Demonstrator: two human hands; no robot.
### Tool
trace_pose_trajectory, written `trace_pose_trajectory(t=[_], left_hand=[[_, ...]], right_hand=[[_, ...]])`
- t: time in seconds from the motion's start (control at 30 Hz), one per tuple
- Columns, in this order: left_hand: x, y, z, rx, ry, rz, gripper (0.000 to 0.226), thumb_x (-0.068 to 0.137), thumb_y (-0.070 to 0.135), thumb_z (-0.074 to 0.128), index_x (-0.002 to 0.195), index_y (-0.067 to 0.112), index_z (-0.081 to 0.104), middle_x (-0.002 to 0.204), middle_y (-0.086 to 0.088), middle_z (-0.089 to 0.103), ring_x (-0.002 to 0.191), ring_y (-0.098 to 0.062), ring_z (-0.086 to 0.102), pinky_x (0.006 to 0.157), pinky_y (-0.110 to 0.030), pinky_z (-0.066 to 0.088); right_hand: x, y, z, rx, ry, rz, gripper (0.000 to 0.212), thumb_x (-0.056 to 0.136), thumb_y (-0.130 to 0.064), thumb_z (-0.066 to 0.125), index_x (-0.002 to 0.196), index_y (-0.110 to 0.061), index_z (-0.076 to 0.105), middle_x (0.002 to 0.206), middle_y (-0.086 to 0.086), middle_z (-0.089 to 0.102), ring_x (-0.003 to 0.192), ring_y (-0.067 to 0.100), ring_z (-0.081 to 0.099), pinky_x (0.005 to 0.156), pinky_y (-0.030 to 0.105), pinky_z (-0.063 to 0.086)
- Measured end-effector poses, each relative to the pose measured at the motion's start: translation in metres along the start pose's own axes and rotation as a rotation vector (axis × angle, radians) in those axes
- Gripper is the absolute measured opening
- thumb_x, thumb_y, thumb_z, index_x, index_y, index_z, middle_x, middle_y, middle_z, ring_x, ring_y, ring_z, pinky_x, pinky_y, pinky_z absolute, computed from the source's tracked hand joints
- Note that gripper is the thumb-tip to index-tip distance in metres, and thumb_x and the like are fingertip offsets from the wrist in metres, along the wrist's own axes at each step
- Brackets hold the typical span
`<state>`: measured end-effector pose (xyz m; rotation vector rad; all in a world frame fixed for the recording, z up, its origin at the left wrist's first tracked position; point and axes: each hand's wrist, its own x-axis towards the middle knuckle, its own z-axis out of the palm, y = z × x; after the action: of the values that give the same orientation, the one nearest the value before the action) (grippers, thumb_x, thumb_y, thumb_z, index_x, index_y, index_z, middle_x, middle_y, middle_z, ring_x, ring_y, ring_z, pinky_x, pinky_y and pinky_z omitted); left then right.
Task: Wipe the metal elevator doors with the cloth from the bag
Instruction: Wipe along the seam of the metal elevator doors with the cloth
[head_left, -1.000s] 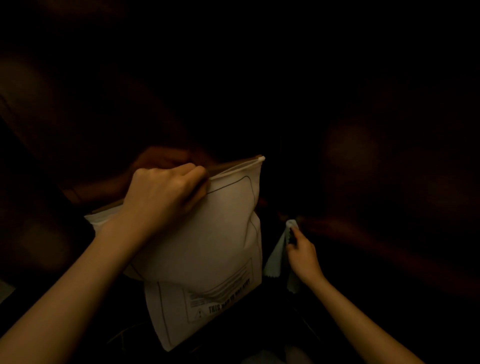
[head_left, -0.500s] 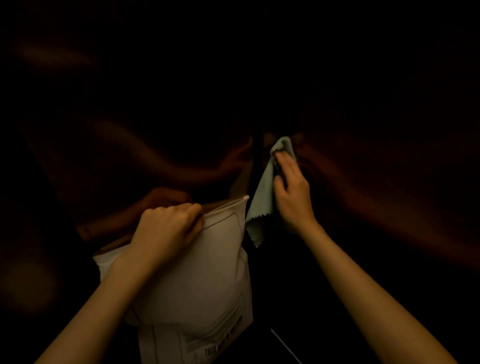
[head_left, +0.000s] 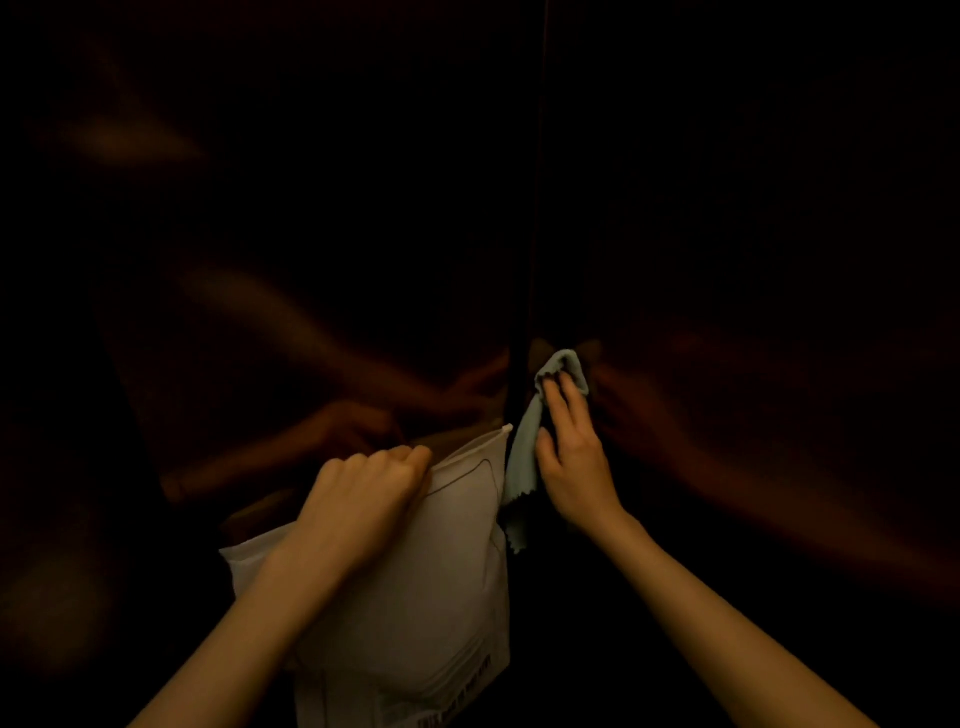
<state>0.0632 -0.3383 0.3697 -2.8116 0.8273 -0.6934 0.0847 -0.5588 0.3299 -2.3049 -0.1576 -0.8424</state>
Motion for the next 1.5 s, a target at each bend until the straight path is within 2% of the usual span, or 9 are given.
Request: trace_pose_trajectory(t=[0.17,0.27,0.37,0.53,0.63,0.8,1.07,1.23,1.5], left_hand=[[0.038,-0.013,-0.083,-0.068,0.025,-0.041,0.025,0.101,0.039,0.021,0.104,0.025,0.041,0.106,0.005,0.053,0.086,-0.018,0.057,0.063,-0.029,0.034],[0.062,-0.027,-0.139,-0.098,0.118,-0.097,0.023,0.1,0.038,0.029,0.099,0.023,0.047,0.096,0.004,0.057,0.076,-0.02,0.06,0.055,-0.029,0.035],[0.092,-0.048,-0.203,-0.104,0.197,-0.084,0.019,0.085,0.028,0.064,0.075,0.019,0.051,0.064,0.0,0.057,0.041,-0.021,0.051,0.039,-0.02,0.021],[0.139,-0.081,-0.319,-0.044,0.273,-0.089,0.023,0.083,0.02,0.066,0.067,0.016,0.049,0.055,-0.001,0.052,0.03,-0.021,0.042,0.037,-0.016,0.016],[0.167,-0.095,-0.389,-0.033,0.293,-0.068,0.02,0.082,0.02,0.066,0.069,0.015,0.051,0.056,-0.002,0.052,0.031,-0.021,0.043,0.038,-0.016,0.014],[0.219,-0.115,-0.497,0.027,0.336,-0.078,0.03,0.067,0.011,0.081,0.067,0.014,0.051,0.055,-0.003,0.05,0.031,-0.022,0.042,0.04,-0.015,0.014],[0.26,-0.139,-0.578,0.152,0.481,-0.138,0.028,0.067,0.006,0.079,0.067,0.012,0.052,0.056,-0.005,0.05,0.037,-0.023,0.046,0.046,-0.015,0.002],[0.264,-0.148,-0.589,0.219,0.593,-0.117,0.022,0.069,0.003,0.077,0.069,0.01,0.057,0.057,-0.007,0.053,0.039,-0.023,0.048,0.044,-0.017,0.01],[0.282,-0.14,-0.592,0.258,0.721,-0.065,0.018,0.068,0.005,0.078,0.074,0.007,0.061,0.062,-0.009,0.056,0.048,-0.024,0.052,0.045,-0.023,0.023]], right_hand=[[0.057,-0.052,-0.057,0.05,-0.038,0.049,0.055,0.099,-0.017,0.035,0.149,-0.024,0.011,0.156,-0.01,0.002,0.131,-0.008,0.007,0.085,-0.012,0.014],[0.094,-0.086,-0.095,0.018,-0.07,0.038,0.055,0.1,-0.015,0.032,0.149,-0.025,0.008,0.157,-0.01,-0.001,0.139,0.0,0.005,0.095,-0.004,0.009],[0.145,-0.13,-0.139,0.012,-0.064,0.025,0.056,0.1,-0.013,0.032,0.149,-0.023,0.008,0.157,-0.007,-0.002,0.142,0.007,0.004,0.102,0.009,0.011],[0.238,-0.209,-0.214,0.085,-0.013,0.027,0.054,0.1,-0.017,0.032,0.149,-0.024,0.009,0.157,-0.008,-0.002,0.132,-0.006,0.006,0.083,-0.013,0.009],[0.29,-0.259,-0.265,0.109,0.001,-0.02,0.05,0.102,-0.025,0.029,0.148,-0.027,0.01,0.157,-0.008,-0.001,0.13,-0.009,0.003,0.087,-0.012,0.007],[0.378,-0.333,-0.349,0.063,0.007,-0.108,0.052,0.101,-0.029,0.03,0.149,-0.028,0.008,0.158,-0.005,0.0,0.14,0.003,0.004,0.104,0.016,0.012],[0.468,-0.395,-0.425,-0.703,0.19,-0.313,0.066,0.093,-0.02,0.043,0.148,-0.007,0.008,0.155,0.014,0.01,0.138,0.03,0.022,0.111,0.039,0.024],[0.484,-0.401,-0.443,-1.201,0.212,-0.351,0.05,0.096,-0.019,0.033,0.142,0.002,0.027,0.148,0.018,0.029,0.133,0.034,0.028,0.111,0.042,0.021],[0.447,-0.373,-0.449,-1.552,-0.099,-0.647,0.048,0.099,-0.024,0.026,0.141,-0.002,0.03,0.146,0.018,0.031,0.134,0.037,0.024,0.112,0.049,0.013]])
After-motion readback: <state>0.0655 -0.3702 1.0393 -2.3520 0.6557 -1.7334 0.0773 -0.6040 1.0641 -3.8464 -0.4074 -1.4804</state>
